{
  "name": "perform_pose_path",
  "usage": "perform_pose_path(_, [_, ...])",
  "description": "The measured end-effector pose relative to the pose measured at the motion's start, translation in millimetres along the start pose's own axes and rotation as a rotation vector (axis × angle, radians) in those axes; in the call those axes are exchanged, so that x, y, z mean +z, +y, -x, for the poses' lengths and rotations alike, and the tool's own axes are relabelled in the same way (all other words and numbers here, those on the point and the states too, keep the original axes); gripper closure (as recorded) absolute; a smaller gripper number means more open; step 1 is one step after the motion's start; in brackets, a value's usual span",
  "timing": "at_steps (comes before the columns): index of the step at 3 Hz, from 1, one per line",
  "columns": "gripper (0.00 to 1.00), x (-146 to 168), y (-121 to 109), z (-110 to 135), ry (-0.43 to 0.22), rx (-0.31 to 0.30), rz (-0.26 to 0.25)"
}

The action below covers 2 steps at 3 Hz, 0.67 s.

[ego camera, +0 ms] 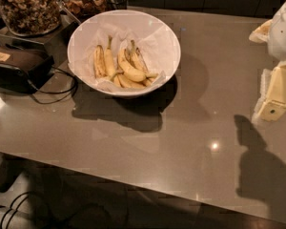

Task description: Pick banana from white bowl

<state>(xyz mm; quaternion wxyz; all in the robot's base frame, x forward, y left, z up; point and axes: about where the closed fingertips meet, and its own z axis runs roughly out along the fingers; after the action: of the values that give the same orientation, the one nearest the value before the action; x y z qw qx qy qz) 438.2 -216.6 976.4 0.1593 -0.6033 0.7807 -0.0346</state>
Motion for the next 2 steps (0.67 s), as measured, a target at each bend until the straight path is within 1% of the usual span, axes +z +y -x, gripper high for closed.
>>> perform_pose_path(1, [0.00, 0, 0, 0, 0.000, 0.000, 0.000])
perform_pose_path(2, [0.00, -7, -3, 13, -0.003, 0.025, -0.003])
